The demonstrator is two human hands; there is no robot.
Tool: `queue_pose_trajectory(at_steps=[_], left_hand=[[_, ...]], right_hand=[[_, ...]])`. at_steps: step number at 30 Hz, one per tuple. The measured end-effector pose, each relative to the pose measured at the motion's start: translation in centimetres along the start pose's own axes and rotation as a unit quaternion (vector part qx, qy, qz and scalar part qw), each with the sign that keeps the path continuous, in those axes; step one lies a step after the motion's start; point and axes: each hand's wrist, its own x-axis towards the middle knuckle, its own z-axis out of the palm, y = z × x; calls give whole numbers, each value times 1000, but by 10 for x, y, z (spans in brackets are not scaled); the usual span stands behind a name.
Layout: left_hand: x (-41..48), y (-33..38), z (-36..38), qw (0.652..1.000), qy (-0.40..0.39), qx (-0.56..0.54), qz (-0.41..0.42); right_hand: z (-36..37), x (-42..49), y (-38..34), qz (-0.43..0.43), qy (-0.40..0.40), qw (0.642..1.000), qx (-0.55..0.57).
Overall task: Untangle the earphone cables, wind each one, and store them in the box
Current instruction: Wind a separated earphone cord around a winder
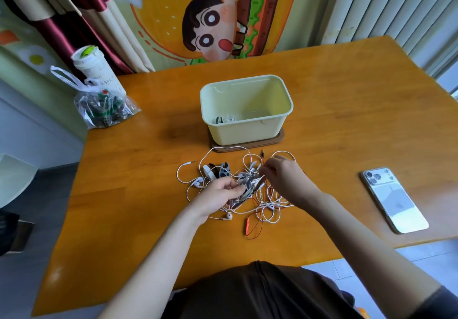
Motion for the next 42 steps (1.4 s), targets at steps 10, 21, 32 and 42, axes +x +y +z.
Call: queue_pose_trajectory(at_steps=[10,21,32,42], left_hand=[[7,-9,11,989,122,59,52],[4,-14,6,991,120,25,54],[10,-4,12,972,210,-102,35],[11,16,12,900,144,-404,-81]], right_hand=[[1,-1,-8,7,44,999,-4],[8,3,-7,23,51,998,19],[25,-16,-42,-67,19,997,23],[48,-34,-32,-37,29,998,52]])
